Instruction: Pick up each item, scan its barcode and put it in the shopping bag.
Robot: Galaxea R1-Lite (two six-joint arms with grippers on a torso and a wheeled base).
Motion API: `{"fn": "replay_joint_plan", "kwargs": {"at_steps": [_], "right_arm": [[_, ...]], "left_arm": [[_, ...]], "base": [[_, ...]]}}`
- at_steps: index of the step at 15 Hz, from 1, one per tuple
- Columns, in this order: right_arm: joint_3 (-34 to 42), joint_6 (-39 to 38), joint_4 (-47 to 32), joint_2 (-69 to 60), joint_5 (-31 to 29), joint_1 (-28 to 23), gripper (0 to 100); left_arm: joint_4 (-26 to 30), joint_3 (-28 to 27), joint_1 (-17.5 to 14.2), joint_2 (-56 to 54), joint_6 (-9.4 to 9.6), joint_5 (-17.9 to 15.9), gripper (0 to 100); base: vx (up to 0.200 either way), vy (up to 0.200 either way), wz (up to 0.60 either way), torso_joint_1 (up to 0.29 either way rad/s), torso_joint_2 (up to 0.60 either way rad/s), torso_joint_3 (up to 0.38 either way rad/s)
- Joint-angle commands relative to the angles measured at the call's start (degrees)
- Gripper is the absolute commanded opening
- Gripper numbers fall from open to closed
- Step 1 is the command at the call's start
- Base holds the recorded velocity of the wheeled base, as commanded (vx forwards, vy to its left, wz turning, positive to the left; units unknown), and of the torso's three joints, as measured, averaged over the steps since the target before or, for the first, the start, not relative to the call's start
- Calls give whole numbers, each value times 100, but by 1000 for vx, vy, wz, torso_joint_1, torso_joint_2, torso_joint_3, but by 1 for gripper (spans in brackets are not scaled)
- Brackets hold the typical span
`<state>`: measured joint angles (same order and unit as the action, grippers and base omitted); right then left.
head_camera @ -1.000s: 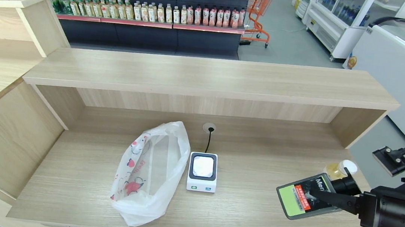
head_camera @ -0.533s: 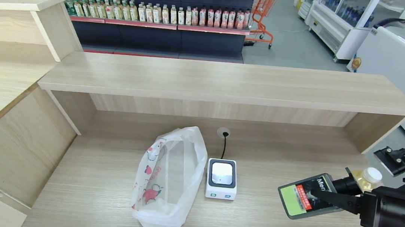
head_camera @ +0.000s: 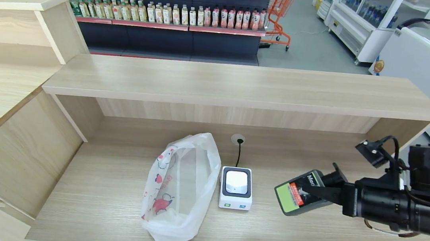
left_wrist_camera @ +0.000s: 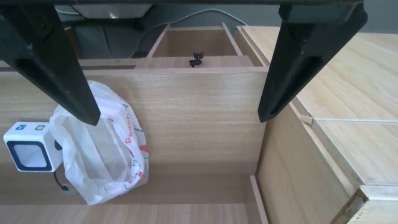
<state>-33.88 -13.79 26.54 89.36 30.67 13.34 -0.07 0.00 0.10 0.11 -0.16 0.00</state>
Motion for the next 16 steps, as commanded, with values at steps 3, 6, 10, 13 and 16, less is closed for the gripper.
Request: {"fn": "replay_joint_plan", "kwargs": {"at_steps": [3,6,10,13,16], "right_arm": [[-1060,157,317,1822,-527,705,0],[-1402,306,756,2569,-536,864,0],[-2185,333,756,3193,-545,952,0],[-2677,333,756,3510,-545,1057,0],[-2940,333,756,3756,-553,1127,0]], "left_arm": [[-1,0,-1,-2,-2,0,100],[-1,0,-1,7,-2,0,100],[-1,0,-1,7,-2,0,100],[-1,0,-1,-2,-2,0,100],[-1,0,-1,7,-2,0,100]], "base": [[0,0,0,0,0,0],[0,0,0,0,0,0],[0,0,0,0,0,0],[0,0,0,0,0,0],[0,0,0,0,0,0]]}}
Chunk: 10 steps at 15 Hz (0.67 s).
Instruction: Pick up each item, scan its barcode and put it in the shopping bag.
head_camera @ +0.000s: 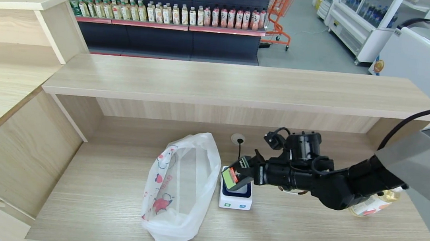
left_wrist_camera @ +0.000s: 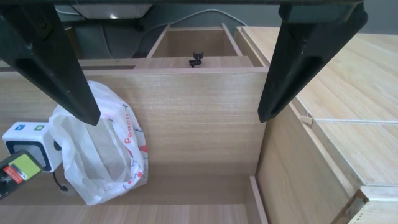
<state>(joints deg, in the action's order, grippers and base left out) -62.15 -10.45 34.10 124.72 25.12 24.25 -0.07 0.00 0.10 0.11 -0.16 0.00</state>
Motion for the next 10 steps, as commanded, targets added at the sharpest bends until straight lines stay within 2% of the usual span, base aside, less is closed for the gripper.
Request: {"fn": "replay_joint_plan", "kwargs": {"at_steps": [1,7,10], "right_arm": [[-175,-1,0,281,-8,54,0],[-272,78,-8,219,-52,36,0],[-61,-291,-140,-730,-95,-131,0]], "left_arm": [[-1,0,-1,7,-2,0,100],[-1,0,-1,-2,-2,0,100],[-1,0,-1,-2,-2,0,100]], "base": [[0,0,0,0,0,0],[0,0,0,0,0,0],[0,0,0,0,0,0]]}}
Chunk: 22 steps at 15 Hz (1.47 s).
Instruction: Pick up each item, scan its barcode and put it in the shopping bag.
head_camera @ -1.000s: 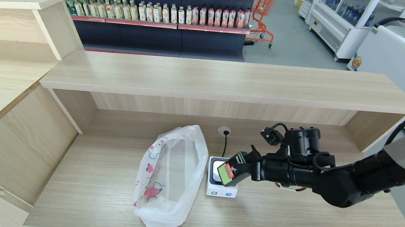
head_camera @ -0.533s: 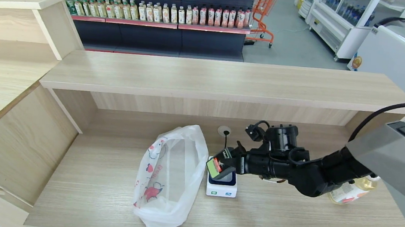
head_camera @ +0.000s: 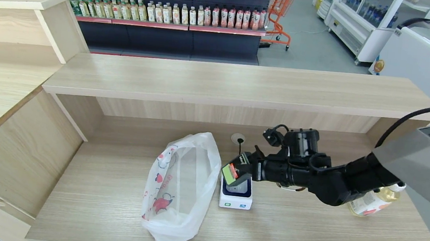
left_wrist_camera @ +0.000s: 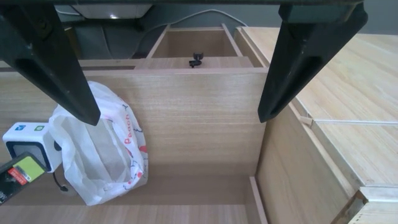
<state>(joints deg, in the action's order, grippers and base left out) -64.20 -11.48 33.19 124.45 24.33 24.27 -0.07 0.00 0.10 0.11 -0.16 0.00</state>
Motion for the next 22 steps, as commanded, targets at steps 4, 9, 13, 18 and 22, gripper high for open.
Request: {"fn": "replay_joint_plan", "kwargs": {"at_steps": [4,9,13,18,22], "right_arm": [[1067,-56,-182,-2593,-324,-986,0],[1928,-3,-182,-3270,-315,-1364,0],[2588,419,-103,-3331,-500,-1390,0],[3185,726,460,-3683,-552,-1170,0],[3176,718,460,-3691,-544,-1074,0]], "left_arm": [[-1,0,-1,-2,-2,0,100],[-1,0,-1,-2,-2,0,100],[-1,0,-1,-2,16,0,100],[-1,0,-1,-2,7,0,100],[-1,0,-1,-2,7,0,100]], "base": [[0,0,0,0,0,0],[0,0,0,0,0,0],[0,0,0,0,0,0],[-200,0,0,4,4,0],[-50,0,0,-5,-2,2]]}}
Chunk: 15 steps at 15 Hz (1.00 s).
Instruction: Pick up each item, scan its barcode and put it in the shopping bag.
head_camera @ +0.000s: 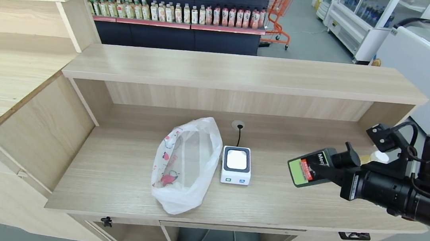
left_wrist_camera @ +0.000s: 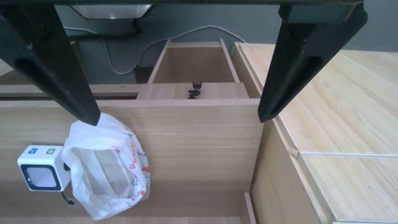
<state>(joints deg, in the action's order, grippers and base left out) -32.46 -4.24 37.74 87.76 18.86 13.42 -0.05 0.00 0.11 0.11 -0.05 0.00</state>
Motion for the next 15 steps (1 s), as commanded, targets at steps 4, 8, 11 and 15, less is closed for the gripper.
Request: {"fn": "replay_joint_plan", "kwargs": {"at_steps": [4,8,11,15], "right_arm": [[-50,-296,-21,-22,153,11,0],[-366,-789,-179,48,171,99,0],[-621,-815,-241,453,162,170,0],[-1201,-235,-241,1428,127,249,0]], "left_arm": [[-4,0,-2,7,-39,0,100],[-4,0,-2,7,-39,0,100],[-4,0,-2,-2,-13,0,100],[-4,0,-2,7,-13,0,100]], "base": [[0,200,0,-1,-4,5],[0,200,0,13,2,2],[0,200,0,2,1,4],[0,50,0,-2,-1,1]]}}
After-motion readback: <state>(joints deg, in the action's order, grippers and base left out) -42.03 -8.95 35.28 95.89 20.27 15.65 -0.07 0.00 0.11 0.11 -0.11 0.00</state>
